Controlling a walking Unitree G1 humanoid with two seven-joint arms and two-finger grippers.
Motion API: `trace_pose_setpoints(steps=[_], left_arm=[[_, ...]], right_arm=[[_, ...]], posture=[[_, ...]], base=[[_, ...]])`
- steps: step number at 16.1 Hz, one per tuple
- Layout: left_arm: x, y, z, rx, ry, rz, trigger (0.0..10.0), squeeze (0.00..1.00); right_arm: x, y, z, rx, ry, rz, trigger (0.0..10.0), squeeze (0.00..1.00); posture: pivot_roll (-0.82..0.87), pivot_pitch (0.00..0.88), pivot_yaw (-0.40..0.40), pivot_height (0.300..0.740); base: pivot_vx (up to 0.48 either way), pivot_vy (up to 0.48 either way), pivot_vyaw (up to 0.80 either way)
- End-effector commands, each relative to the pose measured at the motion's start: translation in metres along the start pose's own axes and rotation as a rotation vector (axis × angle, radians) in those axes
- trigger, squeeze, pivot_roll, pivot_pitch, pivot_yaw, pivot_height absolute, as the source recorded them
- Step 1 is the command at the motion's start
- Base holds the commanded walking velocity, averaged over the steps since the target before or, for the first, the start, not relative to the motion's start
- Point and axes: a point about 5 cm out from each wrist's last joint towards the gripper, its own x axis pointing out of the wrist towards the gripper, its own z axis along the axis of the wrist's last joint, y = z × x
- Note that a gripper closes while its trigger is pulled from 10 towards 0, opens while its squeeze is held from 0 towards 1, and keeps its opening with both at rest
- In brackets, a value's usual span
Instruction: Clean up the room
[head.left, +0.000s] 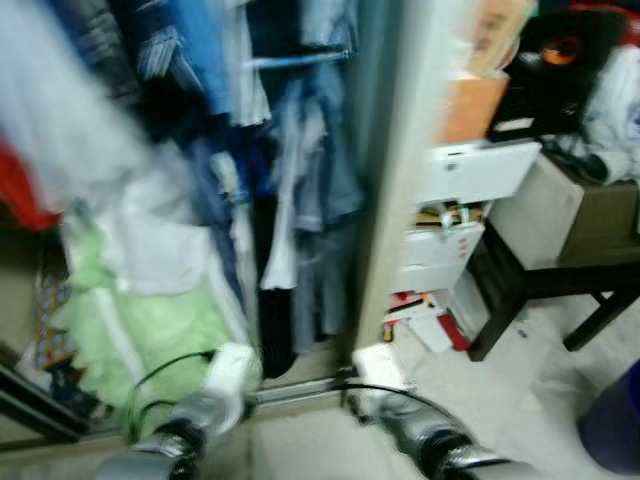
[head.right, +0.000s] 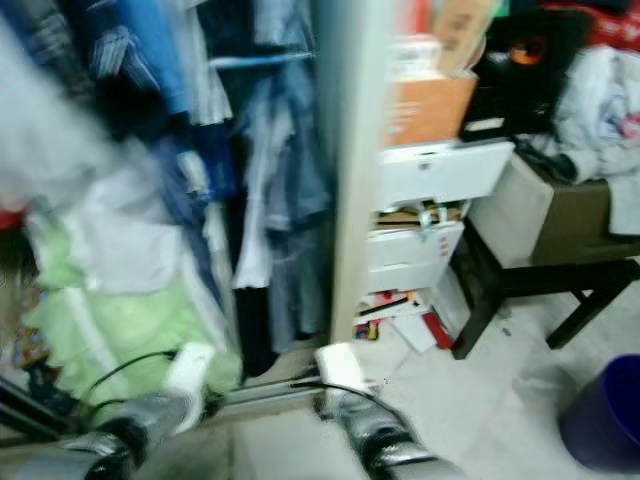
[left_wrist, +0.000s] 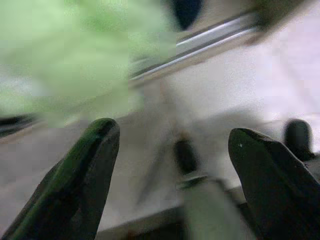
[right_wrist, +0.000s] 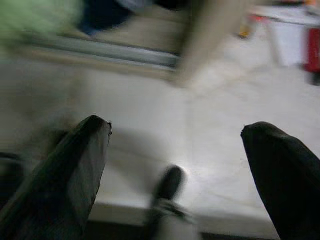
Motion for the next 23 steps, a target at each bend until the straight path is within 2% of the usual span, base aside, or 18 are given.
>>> trace_pose_setpoints(steps=[1, 3, 11, 16, 23], left_arm=[[0.0, -0.005, 0.008, 0.007, -0.025, -0.013, 10.0, 0.0], [0.0, -0.005, 0.009, 0.003, -0.028, -0.01, 10.0, 0.0], [-0.001, -0.004, 0.014, -0.012, -0.057, -0.005, 10.0, 0.0], [-0.001, -0.004, 0.021, -0.05, -0.106, -0.011, 10.0, 0.0], [-0.001, -0.004, 0.02, -0.053, -0.106, -0.009, 10.0, 0.0]], right_arm=[[0.0, -0.009, 0.001, -0.004, -0.002, -0.02, 10.0, 0.0], [0.0, -0.009, 0.001, -0.005, -0.004, -0.019, 10.0, 0.0], [0.0, -0.015, 0.003, -0.01, -0.013, -0.051, 10.0, 0.0], [-0.001, -0.016, 0.004, -0.021, -0.017, -0.052, 10.0, 0.0], [0.0, -0.014, 0.003, -0.041, -0.017, -0.046, 10.0, 0.0]], posture=[[-0.15, 0.0, 0.048, 0.74], [-0.15, 0.0, 0.048, 0.74], [-0.15, 0.0, 0.049, 0.74], [-0.14, 0.0, 0.046, 0.74], [-0.14, 0.0, 0.047, 0.74]], base=[[0.0, 0.412, 0.0], [0.0, 0.392, 0.0], [0.0, 0.0, 0.0], [0.0, 0.0, 0.72], [0.0, 0.0, 0.8]])
